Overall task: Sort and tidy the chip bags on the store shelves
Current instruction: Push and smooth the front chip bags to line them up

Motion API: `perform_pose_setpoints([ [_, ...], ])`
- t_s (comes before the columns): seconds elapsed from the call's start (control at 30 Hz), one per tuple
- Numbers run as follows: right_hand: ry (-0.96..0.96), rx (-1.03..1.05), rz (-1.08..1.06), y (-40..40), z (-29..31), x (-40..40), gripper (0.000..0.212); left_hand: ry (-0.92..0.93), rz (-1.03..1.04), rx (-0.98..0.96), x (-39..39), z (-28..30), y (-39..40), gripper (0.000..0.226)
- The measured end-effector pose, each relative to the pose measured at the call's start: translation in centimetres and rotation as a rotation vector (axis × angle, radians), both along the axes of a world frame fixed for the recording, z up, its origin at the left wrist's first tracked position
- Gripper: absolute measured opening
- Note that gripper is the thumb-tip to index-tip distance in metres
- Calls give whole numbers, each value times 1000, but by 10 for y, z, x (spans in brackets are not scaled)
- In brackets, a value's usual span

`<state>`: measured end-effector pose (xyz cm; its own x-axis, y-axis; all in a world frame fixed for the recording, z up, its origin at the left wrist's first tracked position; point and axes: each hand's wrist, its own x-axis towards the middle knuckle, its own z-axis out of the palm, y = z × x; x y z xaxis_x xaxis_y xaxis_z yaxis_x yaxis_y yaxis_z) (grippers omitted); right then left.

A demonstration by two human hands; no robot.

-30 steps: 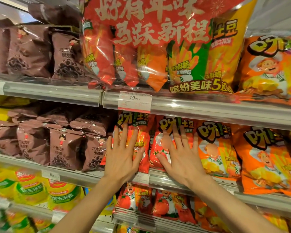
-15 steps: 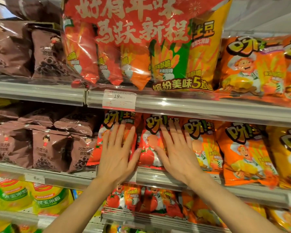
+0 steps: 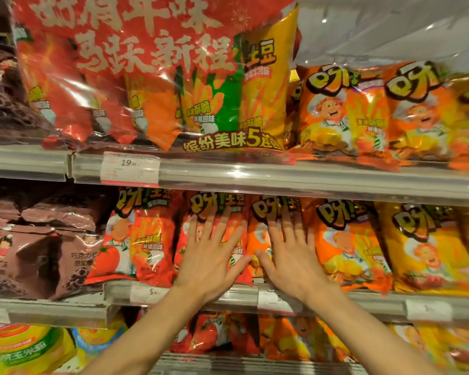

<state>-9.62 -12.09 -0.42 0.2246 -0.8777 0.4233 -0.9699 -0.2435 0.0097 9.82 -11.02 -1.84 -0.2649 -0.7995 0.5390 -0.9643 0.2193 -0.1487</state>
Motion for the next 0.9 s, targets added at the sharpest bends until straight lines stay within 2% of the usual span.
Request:
perform_pose_setpoints([
  [0.13, -32, -8, -6, 0, -5, -1, 69, -5, 46, 2, 2, -1, -4, 70],
  [0.43, -61, -17, -73, 5, -11, 15, 72, 8, 54, -18, 7, -1, -6, 71],
  [0.57, -73, -37, -25, 3, -12, 12, 71, 3, 41, -21, 6, 0, -3, 72],
  [0.73, -47, -130, 77, 13, 10, -17, 60, 59, -19, -79, -8, 11, 1, 66],
  [0.9, 29, -201, -20, 13, 28, -72, 54, 100, -132, -72, -50, 18, 0, 61],
])
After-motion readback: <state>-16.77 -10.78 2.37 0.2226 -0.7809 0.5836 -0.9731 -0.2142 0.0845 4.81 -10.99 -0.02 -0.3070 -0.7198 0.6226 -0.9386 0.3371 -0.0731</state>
